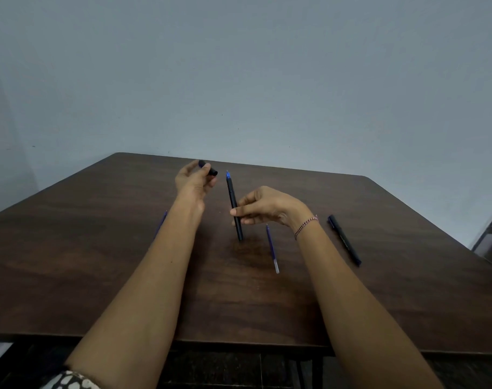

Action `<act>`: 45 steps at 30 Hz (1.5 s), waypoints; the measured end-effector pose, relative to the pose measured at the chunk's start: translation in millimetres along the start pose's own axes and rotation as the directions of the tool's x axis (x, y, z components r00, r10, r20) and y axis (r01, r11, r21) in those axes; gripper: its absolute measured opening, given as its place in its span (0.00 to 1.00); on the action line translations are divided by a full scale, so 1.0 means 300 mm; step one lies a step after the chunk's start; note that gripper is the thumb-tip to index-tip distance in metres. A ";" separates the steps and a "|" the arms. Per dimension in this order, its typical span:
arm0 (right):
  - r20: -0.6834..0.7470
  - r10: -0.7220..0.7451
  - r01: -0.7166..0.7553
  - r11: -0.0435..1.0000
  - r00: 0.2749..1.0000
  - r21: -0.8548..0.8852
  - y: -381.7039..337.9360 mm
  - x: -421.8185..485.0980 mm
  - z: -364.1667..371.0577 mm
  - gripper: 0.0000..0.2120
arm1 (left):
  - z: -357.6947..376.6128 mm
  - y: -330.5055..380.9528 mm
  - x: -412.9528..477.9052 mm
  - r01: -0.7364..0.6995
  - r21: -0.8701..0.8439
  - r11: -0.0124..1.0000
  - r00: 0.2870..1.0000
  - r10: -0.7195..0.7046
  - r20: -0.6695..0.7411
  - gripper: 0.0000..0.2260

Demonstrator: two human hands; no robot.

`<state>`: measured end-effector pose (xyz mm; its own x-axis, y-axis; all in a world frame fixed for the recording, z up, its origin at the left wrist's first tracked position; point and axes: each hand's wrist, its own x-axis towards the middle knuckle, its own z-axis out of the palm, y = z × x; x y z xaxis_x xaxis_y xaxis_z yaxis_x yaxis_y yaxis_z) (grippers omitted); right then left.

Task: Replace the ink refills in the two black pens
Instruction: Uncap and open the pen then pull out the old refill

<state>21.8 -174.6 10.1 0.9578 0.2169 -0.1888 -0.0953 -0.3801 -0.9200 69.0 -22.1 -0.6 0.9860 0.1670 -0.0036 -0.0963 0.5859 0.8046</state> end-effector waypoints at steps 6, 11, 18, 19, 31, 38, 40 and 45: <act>-0.111 -0.052 0.059 0.996 0.992 0.067 -0.002 0.000 -0.016 0.19 | -0.012 -0.013 0.007 0.021 0.526 0.850 1.000 -0.017 -0.013 0.10; -0.158 -0.083 0.098 0.992 0.984 0.086 -0.005 0.007 -0.023 0.24 | -0.023 -0.036 0.004 -0.089 0.925 0.369 0.996 0.028 0.085 0.12; -0.164 -0.089 0.104 0.990 0.982 0.090 -0.002 0.009 -0.034 0.22 | -0.025 -0.032 -0.003 -0.049 0.965 0.258 0.991 -0.108 0.079 0.13; -0.165 -0.089 0.105 0.990 0.982 0.091 -0.002 0.009 -0.033 0.22 | -0.025 -0.033 -0.002 -0.051 0.966 0.255 0.990 -0.116 0.083 0.13; -0.165 -0.098 0.112 0.990 0.981 0.082 -0.004 0.007 -0.032 0.22 | -0.039 -0.031 0.015 -0.051 0.988 0.149 0.986 -0.152 0.074 0.20; -0.162 -0.095 0.110 0.990 0.982 0.085 -0.004 0.006 -0.038 0.22 | -0.025 -0.017 0.012 -0.140 0.976 0.169 0.990 0.040 0.135 0.17; -0.163 -0.100 0.116 0.989 0.982 0.091 -0.003 0.005 -0.040 0.21 | -0.010 -0.013 0.013 -0.189 0.858 0.477 0.982 0.082 0.171 0.13; -0.155 -0.112 0.124 0.990 0.982 0.073 -0.003 0.001 -0.039 0.19 | 0.014 0.004 0.001 -0.058 0.355 0.933 0.918 -0.090 0.385 0.11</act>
<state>25.3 -184.6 14.7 0.9928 0.1162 -0.0290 0.0051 -0.2834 -0.9590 69.9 -24.6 3.0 0.9667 -0.2050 0.1531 -0.0982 0.2554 0.9618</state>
